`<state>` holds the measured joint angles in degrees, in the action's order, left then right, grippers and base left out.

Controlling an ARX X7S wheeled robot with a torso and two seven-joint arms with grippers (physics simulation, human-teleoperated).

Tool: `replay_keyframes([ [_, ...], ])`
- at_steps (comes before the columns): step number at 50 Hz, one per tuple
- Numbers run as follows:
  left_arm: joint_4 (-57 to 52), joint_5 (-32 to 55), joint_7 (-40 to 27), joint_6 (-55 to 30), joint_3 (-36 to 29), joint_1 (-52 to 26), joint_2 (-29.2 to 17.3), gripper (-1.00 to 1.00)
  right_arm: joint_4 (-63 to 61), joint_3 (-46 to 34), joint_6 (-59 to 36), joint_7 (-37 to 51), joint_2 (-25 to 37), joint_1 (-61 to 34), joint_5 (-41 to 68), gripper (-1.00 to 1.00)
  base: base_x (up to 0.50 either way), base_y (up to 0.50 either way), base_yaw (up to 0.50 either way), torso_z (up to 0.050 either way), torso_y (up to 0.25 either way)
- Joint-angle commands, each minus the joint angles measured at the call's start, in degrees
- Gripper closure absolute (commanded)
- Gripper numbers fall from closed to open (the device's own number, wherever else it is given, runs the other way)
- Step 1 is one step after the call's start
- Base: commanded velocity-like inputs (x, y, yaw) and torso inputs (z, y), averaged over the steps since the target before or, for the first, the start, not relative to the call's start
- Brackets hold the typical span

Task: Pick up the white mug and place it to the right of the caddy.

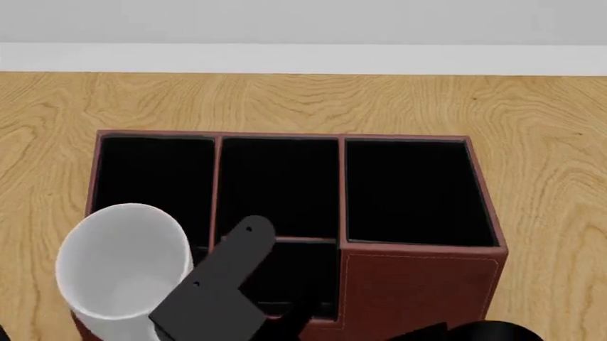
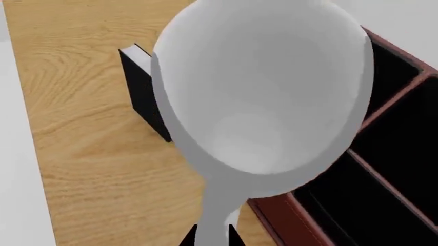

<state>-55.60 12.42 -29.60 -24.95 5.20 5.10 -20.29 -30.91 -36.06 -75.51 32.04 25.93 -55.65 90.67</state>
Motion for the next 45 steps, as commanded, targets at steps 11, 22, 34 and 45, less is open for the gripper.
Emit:
replay_keyframes([
  [11,-0.31,0.28,-0.9,-0.87,-1.45,-0.84,-0.84,-1.0,2.18,4.03,1.22,3.36,2.82,-6.15,5.32,1.0,0.0,0.0,0.0,0.0,0.0],
  [22,-0.39,0.24,-1.41,-1.83,-2.7,-2.03,-1.12,-1.0,3.29,4.99,1.63,5.87,4.25,-10.15,9.5,1.0,0.0,0.0,0.0,0.0,0.001],
  [34,0.38,0.49,-1.6,-1.44,-3.14,-2.43,-1.51,-1.0,5.02,5.35,1.84,7.26,5.79,-13.27,11.77,1.0,0.0,0.0,0.0,0.0,0.0],
  [45,0.61,0.93,-1.81,-1.4,-3.55,-2.7,-1.71,-1.0,6.31,5.3,2.18,10.08,7.72,-16.22,15.27,1.0,0.0,0.0,0.0,0.0,0.001],
])
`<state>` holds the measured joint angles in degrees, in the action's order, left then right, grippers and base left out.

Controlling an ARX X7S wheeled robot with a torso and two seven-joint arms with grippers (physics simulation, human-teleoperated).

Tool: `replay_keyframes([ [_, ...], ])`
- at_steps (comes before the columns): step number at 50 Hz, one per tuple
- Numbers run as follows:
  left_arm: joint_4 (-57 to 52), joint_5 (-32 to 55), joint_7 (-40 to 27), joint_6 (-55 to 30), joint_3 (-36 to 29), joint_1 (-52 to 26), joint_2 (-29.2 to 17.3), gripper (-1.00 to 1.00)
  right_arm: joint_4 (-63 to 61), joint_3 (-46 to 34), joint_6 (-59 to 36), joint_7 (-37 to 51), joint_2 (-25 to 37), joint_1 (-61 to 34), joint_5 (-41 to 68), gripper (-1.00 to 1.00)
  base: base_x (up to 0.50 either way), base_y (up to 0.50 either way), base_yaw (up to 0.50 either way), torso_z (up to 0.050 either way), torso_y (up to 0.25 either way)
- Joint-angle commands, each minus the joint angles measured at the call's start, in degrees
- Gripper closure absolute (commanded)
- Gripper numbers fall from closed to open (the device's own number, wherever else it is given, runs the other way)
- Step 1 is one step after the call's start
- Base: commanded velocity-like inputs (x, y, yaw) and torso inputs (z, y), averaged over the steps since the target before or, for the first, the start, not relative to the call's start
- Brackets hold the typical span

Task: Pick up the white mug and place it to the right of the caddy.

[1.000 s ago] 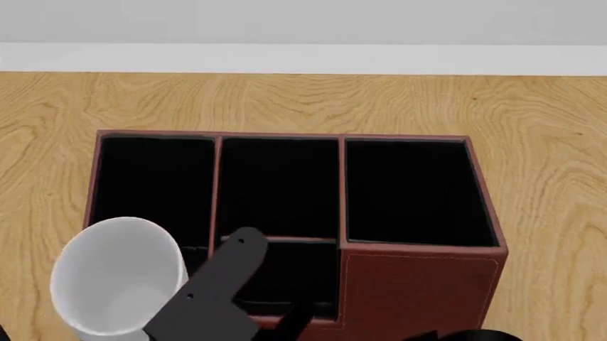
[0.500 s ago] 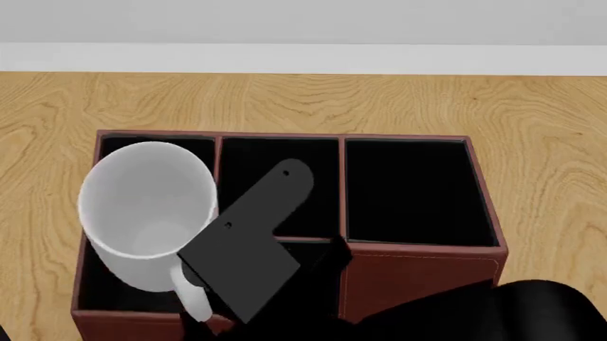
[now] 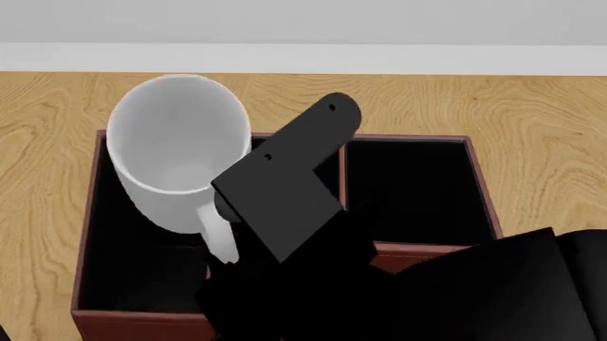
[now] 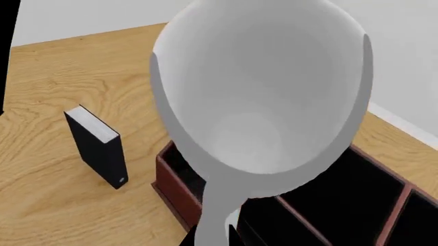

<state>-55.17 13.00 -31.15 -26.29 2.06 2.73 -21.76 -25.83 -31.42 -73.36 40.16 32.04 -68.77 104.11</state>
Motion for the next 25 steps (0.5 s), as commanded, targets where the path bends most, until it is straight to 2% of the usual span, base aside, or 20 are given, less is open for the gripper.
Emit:
replay_keyframes([
  [1,0.1,0.41,-0.28,-0.1,-0.44,-0.32,-0.27,-1.0,1.39,0.6,0.11,2.15,1.7,-3.28,2.14,1.0,0.0,0.0,0.0,0.0,0.0],
  [25,0.56,0.96,-0.59,0.43,-1.17,-0.12,-0.95,-1.0,3.93,0.16,0.7,5.04,4.29,-7.25,4.33,1.0,0.0,0.0,0.0,0.0,0.0],
])
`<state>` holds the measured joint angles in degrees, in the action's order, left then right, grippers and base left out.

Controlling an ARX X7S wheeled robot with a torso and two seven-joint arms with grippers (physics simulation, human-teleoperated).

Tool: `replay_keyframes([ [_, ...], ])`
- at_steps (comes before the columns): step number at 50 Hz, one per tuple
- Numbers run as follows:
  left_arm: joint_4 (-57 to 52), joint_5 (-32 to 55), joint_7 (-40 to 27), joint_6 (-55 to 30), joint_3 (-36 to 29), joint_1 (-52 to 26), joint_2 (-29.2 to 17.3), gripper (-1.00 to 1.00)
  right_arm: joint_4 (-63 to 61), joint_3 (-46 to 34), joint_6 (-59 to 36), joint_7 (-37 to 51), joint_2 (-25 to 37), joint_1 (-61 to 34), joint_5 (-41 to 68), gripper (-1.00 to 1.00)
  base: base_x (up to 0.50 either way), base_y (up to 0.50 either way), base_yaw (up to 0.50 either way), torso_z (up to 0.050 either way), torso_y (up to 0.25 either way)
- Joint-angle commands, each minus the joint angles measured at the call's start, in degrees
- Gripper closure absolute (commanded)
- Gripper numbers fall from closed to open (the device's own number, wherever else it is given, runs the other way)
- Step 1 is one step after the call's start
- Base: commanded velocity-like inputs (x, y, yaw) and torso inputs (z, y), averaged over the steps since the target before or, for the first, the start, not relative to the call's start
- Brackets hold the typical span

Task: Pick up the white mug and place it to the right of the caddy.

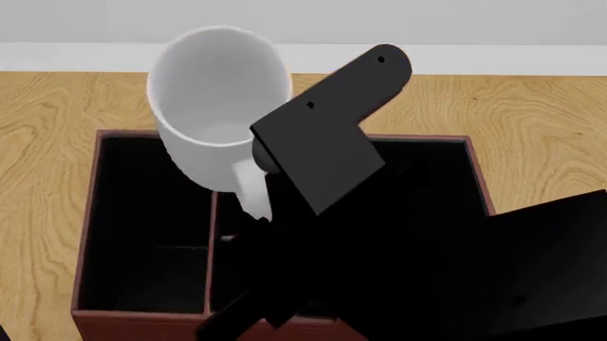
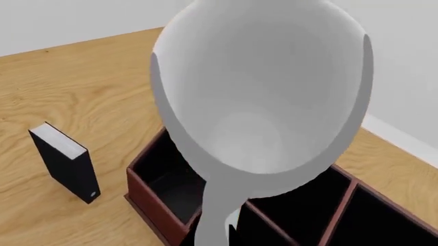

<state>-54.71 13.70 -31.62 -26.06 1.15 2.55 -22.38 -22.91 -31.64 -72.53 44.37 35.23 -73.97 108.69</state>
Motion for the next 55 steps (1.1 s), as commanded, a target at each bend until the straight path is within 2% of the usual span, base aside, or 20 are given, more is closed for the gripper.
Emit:
replay_keyframes([
  [1,0.11,0.59,-0.13,0.33,-0.06,0.14,-0.25,-1.0,1.18,0.36,-0.17,0.92,1.25,-2.25,-0.27,1.0,0.0,0.0,0.0,0.0,0.0],
  [16,1.03,0.79,-0.21,1.14,-0.07,0.21,-0.7,-1.0,2.66,0.05,0.31,2.84,3.5,-3.31,0.53,1.0,0.0,0.0,0.0,0.0,0.001],
  [55,2.89,0.5,-0.94,1.58,-1.96,-1.47,-1.06,-1.0,3.01,3.36,1.55,3.44,14.07,-2.61,0.85,1.0,0.0,0.0,0.0,0.0,0.001],
])
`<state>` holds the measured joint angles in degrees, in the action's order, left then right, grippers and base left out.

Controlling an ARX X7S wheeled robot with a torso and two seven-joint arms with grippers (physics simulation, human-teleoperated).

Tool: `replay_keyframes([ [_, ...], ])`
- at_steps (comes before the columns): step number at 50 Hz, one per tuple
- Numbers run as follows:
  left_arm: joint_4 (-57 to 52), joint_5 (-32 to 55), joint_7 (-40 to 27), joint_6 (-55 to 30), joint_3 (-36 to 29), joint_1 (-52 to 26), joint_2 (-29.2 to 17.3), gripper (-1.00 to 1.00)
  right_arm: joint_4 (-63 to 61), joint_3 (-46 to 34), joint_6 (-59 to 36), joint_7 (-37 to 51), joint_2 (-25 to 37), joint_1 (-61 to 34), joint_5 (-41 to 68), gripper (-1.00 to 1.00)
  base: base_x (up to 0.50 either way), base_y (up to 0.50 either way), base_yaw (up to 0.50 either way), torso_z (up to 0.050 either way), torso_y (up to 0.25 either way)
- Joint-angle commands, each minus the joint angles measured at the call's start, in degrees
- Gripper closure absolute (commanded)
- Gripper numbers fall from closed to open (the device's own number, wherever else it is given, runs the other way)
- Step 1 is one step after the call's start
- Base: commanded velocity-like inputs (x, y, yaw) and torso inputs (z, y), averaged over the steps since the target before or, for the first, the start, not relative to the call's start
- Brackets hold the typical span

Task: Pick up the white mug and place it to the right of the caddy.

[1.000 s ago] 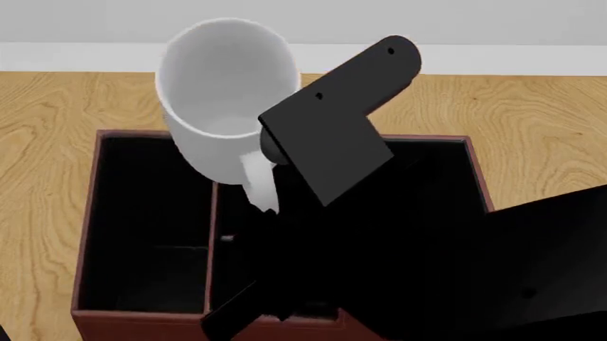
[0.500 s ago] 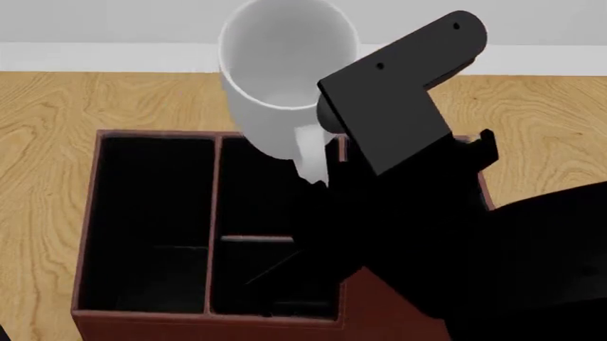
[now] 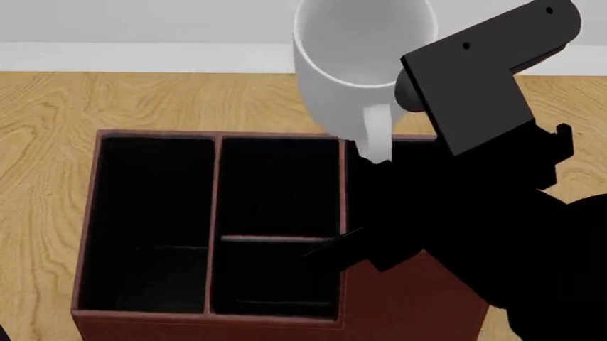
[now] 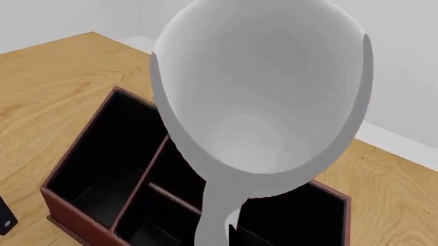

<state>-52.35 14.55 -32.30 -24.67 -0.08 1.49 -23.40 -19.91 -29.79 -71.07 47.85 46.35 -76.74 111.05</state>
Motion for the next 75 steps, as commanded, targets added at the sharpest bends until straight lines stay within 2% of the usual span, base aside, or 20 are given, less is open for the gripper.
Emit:
replay_keyframes([
  [1,0.57,-0.28,-0.22,0.13,-0.82,-0.52,-0.04,-1.0,-0.05,1.66,0.19,-0.04,3.27,0.27,-1.27,1.0,0.0,0.0,0.0,0.0,0.0],
  [58,2.95,0.46,-0.16,0.57,-2.51,-1.9,-0.91,-1.0,1.51,4.14,2.45,1.53,17.3,5.99,-4.76,1.0,0.0,0.0,0.0,0.0,0.001],
  [75,3.45,0.72,-0.21,1.27,-2.48,-1.61,-1.05,-1.0,2.19,3.66,3.25,0.55,19.29,9.22,-7.04,1.0,0.0,0.0,0.0,0.0,0.001],
])
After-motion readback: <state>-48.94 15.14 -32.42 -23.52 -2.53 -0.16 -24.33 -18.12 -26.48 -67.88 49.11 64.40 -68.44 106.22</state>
